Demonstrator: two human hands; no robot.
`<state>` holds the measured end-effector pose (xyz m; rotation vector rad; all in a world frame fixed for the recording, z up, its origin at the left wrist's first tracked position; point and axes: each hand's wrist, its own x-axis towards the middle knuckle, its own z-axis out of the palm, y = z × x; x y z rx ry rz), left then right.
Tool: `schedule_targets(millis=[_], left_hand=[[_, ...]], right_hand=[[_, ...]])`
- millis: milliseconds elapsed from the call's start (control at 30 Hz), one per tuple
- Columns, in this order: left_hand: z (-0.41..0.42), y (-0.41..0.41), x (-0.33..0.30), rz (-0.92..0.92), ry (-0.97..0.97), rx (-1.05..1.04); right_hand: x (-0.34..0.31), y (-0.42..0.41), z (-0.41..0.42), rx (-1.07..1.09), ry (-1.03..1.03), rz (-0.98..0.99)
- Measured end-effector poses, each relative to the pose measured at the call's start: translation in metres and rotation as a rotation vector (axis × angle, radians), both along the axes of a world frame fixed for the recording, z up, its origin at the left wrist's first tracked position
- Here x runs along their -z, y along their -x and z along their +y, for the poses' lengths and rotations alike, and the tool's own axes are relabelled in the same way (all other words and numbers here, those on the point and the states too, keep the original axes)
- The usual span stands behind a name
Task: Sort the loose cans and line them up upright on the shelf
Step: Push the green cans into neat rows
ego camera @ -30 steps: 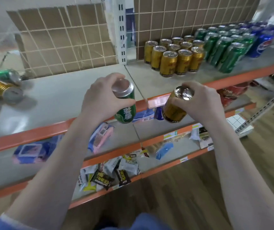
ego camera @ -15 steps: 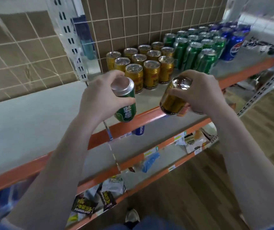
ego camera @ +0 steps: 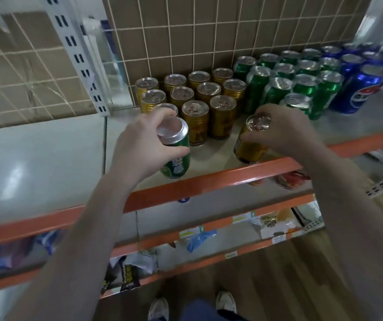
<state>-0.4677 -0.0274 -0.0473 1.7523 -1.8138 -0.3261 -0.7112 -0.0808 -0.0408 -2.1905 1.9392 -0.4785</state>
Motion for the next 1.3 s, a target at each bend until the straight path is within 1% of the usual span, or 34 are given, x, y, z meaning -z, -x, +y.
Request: schedule_targets(millis=[100, 233, 400, 533, 633, 700, 800, 933, 1133, 1233, 1300], left_hand=[[-0.003, 0.017, 0.003, 0.002, -0.009, -0.072], [-0.006, 0.028, 0.004, -0.036, -0.035, -0.141], [-0.009, 0.03, 0.006, -0.036, -0.074, -0.189], [-0.011, 0.028, 0.012, -0.038, -0.083, -0.196], [-0.013, 0.029, 0.014, -0.042, -0.075, -0.178], [-0.014, 0.03, 0.015, -0.048, -0.071, -0.161], [-0.015, 0.029, 0.016, -0.041, -0.071, -0.146], [-0.014, 0.029, 0.016, -0.04, -0.077, -0.14], [-0.013, 0.029, 0.015, -0.051, -0.092, -0.137], [-0.014, 0.029, 0.015, -0.04, -0.095, -0.131], [-0.014, 0.029, 0.015, -0.036, -0.094, -0.127]], right_hand=[[0.001, 0.011, -0.017, -0.085, -0.014, 0.035], [0.004, 0.013, -0.033, -0.2, -0.058, 0.028], [0.006, 0.013, -0.049, -0.293, -0.123, 0.104], [-0.006, 0.012, -0.056, -0.374, -0.142, 0.296], [-0.018, 0.008, -0.062, -0.52, -0.152, 0.457], [-0.024, 0.007, -0.066, -0.578, -0.155, 0.5], [-0.027, 0.007, -0.072, -0.534, -0.181, 0.534], [-0.028, 0.007, -0.076, -0.439, -0.125, 0.606], [-0.027, 0.005, -0.077, -0.391, -0.091, 0.705], [-0.032, 0.006, -0.08, -0.429, -0.125, 0.73], [-0.038, 0.01, -0.085, -0.532, -0.249, 0.699]])
